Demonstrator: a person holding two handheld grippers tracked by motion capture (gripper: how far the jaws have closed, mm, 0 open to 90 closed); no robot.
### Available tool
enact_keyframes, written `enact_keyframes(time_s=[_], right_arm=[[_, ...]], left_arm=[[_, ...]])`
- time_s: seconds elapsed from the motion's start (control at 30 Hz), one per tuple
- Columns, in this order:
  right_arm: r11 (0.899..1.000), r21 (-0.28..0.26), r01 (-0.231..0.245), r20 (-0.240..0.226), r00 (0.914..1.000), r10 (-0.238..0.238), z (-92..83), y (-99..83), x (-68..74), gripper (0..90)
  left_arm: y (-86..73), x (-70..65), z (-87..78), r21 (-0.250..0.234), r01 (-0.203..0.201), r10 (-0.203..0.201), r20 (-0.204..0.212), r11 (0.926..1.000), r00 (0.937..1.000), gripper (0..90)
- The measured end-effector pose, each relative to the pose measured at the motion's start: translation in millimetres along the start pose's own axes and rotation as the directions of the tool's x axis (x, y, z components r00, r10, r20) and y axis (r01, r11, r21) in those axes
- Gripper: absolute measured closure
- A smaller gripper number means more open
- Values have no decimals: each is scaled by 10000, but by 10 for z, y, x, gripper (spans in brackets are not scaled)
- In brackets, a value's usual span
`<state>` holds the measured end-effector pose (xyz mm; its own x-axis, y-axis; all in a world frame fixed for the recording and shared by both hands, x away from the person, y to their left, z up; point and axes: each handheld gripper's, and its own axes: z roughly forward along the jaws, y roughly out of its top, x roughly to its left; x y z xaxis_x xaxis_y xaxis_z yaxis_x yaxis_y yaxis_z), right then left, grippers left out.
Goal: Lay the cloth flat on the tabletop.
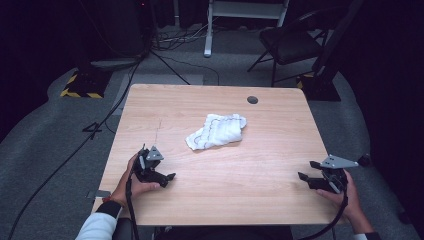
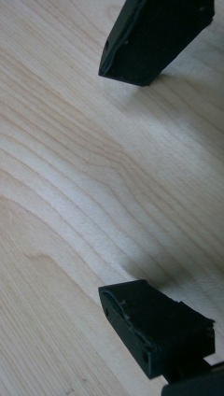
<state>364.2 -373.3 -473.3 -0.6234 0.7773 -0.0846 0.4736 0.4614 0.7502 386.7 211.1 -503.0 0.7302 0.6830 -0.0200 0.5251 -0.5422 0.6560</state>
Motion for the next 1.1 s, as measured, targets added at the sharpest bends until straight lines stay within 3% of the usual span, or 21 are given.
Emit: enact_keyframes(time_s=[0.03, 0.07, 0.1, 0.2, 0.23, 0.27, 0.37, 0.4, 0.53, 0.57, 0.6, 0.63, 0.67, 0.8, 0.83, 0.87, 0.93, 1.03, 1.07, 1.1], right_arm=[[10000, 0, 0, 0, 10000, 0, 0, 0, 0, 325], [9994, -196, 274, -123, 9995, -276, 30, 179, 38, 348], [9994, -196, 274, -123, 9995, -276, 30, 179, 38, 348], [9973, -460, 575, -308, 9978, -590, 109, 461, 109, 380], [9959, -644, 641, -471, 9966, -672, 191, 653, 169, 393], [9959, -644, 641, -471, 9966, -672, 191, 653, 169, 393], [9931, -835, 819, -715, 9936, -879, 361, 927, 278, 413], [9919, -898, 895, -810, 9920, -968, 497, 1099, 355, 414], [9899, -998, 1004, -985, 9890, -1102, 711, 1327, 473, 410], [9883, -942, 1200, -998, 9866, -1293, 851, 1463, 564, 399], [9883, -942, 1200, -998, 9866, -1293, 851, 1463, 564, 399], [9855, -934, 1415, -1072, 9827, -1513, 980, 1583, 657, 392], [9841, -904, 1531, -1064, 9810, -1624, 1041, 1637, 702, 388], [9827, -784, 1679, -1150, 9776, -1762, 1227, 1784, 804, 383], [9827, -721, 1707, -1197, 9766, -1784, 1344, 1856, 857, 379], [9827, -721, 1707, -1197, 9766, -1784, 1344, 1856, 857, 379], [9854, -567, 1604, -1284, 9776, -1665, 1508, 1935, 923, 370], [9857, -454, 1624, -1239, 9782, -1668, 1607, 1975, 971, 367], [9843, -247, 1746, -1170, 9774, -1763, 1706, 2002, 1014, 368], [9838, -119, 1789, -1153, 9771, -1791, 1752, 2007, 1028, 372]], left_arm=[[0, 0, 0, 0, 0, 0, 0, 10000, 10000, 45], [37, 8, 13, -61, -40, 41, 78, 10000, 10000, 74], [37, 8, 13, -61, -40, 41, 78, 10000, 10000, 114], [84, 15, 42, -223, -128, 130, 86, 9997, 9999, 183], [134, 30, 68, -146, -14, 17, 196, 9999, 9998, 163], [134, 30, 68, -146, -14, 17, 196, 9999, 9998, 179], [226, 77, 73, -441, 202, -186, 359, 9988, 9992, 238], [267, 90, 87, -437, 124, -112, 280, 9990, 9995, 233], [442, 121, 171, -474, -37, 46, 176, 9989, 9998, 240], [516, 115, 205, -632, -404, 386, -292, 9972, 9988, 277], [516, 115, 205, -632, -404, 386, -292, 9972, 9988, 272], [603, 148, 253, -464, -322, 320, -57, 9984, 9995, 264], [639, 151, 268, -524, -415, 398, -323, 9978, 9987, 264], [750, 209, 329, -630, -259, 245, -238, 9977, 9994, 270], [809, 237, 375, -680, -235, 216, -283, 9974, 9994, 272], [809, 237, 375, -680, -235, 216, -283, 9974, 9994, 272], [860, 267, 417, -722, -146, 124, -315, 9973, 9994, 274], [926, 291, 499, -708, -69, 68, -19, 9975, 10000, 279], [944, 291, 526, -712, -48, 50, 17, 9975, 10000, 322], [975, 285, 582, -608, -194, 197, 35, 9980, 9998, 322]])
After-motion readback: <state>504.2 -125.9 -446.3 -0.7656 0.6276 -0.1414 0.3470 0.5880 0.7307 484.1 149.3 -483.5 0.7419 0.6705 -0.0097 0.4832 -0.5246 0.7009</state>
